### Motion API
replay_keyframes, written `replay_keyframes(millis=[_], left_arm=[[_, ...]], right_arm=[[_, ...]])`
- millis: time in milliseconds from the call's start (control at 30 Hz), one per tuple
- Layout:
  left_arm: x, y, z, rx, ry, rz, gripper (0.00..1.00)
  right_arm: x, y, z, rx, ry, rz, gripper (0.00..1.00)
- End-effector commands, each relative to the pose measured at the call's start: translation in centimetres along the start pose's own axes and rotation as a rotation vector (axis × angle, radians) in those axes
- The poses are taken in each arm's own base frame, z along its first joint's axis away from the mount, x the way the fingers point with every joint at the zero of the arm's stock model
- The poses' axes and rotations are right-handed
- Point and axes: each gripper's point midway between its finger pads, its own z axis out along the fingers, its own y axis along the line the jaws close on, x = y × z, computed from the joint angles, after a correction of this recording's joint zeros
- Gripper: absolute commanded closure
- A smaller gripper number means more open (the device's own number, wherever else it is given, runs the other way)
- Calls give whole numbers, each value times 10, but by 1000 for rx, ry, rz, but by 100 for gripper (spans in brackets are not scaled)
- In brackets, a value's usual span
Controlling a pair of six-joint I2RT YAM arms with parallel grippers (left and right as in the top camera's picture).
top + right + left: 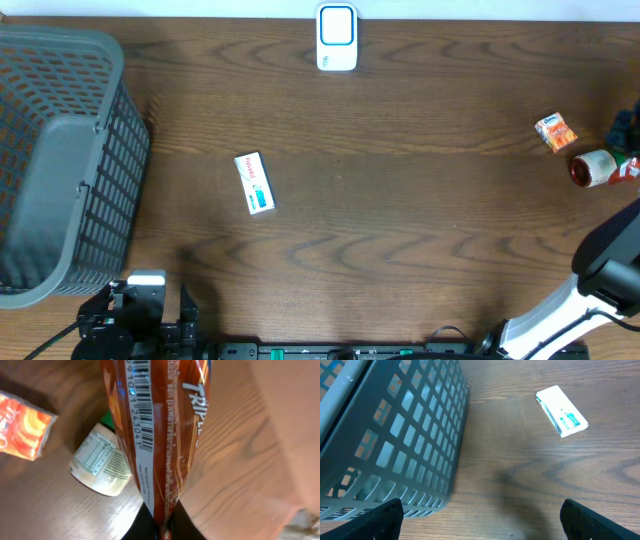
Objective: Scan the item barcode
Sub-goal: 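Swing the chocolate bar right and set it beside the pill bottle, then move the right gripper to the white Panadol box and grasp it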
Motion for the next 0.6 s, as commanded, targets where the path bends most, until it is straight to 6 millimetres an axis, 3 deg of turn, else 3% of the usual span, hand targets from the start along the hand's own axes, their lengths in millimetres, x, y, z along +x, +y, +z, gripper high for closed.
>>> replay_keyframes(millis=[0, 67, 167, 233, 333, 400, 467, 567], left_arm=[[-1, -1, -2, 8, -10, 0, 1], [-1, -1, -2, 8, -9, 0, 1], [-1, -1, -2, 8, -10, 0, 1], [-1, -1, -2, 8, -10, 0, 1], [-1, -1, -2, 8, -10, 0, 1], [-1, -1, -2, 8, -9, 0, 1], [-1, -1, -2, 8, -10, 0, 1], [-1, -1, -2, 8, -10, 0, 1]], right_arm=[[-5, 14, -11, -177, -24, 106, 1], [-13, 31, -31, -295, -71, 105, 1], [-21, 63, -80, -438, -164, 66, 1], [-20, 84, -111, -488, -207, 52, 1], [-5, 136, -159, -563, -254, -51, 1], [16, 186, -188, -643, -264, -175, 1], [56, 251, -218, -717, -253, -353, 1], [122, 326, -244, -801, -202, -556, 1]])
